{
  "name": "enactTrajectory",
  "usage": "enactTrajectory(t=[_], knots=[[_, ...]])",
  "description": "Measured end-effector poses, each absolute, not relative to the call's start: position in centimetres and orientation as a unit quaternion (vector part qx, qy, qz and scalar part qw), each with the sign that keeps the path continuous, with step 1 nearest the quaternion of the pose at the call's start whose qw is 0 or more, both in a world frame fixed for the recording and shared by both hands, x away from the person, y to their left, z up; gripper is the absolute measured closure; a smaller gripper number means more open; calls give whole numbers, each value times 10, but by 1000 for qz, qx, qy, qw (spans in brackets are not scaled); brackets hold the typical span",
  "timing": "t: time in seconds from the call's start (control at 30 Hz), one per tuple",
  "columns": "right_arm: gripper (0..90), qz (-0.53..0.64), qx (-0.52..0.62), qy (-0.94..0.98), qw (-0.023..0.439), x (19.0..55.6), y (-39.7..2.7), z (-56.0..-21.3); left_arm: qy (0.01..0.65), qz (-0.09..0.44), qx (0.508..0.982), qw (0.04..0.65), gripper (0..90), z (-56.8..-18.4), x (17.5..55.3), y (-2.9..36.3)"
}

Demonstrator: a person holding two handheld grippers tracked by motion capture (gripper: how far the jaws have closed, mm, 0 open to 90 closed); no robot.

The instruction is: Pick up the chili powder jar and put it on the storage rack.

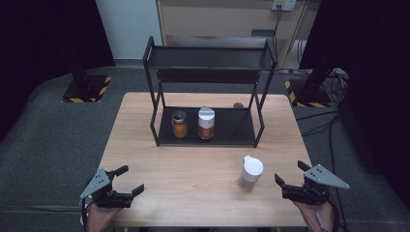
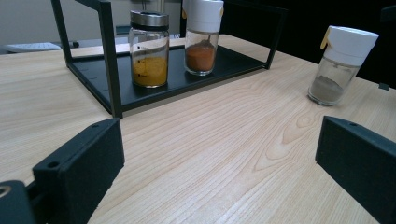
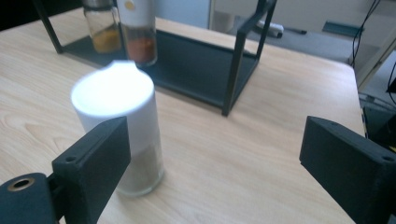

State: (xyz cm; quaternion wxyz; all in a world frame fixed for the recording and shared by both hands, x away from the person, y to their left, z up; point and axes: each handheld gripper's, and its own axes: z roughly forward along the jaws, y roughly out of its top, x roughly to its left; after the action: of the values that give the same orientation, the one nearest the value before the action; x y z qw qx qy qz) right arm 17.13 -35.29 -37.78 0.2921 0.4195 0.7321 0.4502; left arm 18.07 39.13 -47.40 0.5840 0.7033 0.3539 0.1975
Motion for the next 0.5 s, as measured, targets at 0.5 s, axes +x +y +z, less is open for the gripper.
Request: enactTrajectory(t=[0.5], knots=[[89,453,427,725,293,160,-362,-406,353,198,703,584,6,-474,181,391]])
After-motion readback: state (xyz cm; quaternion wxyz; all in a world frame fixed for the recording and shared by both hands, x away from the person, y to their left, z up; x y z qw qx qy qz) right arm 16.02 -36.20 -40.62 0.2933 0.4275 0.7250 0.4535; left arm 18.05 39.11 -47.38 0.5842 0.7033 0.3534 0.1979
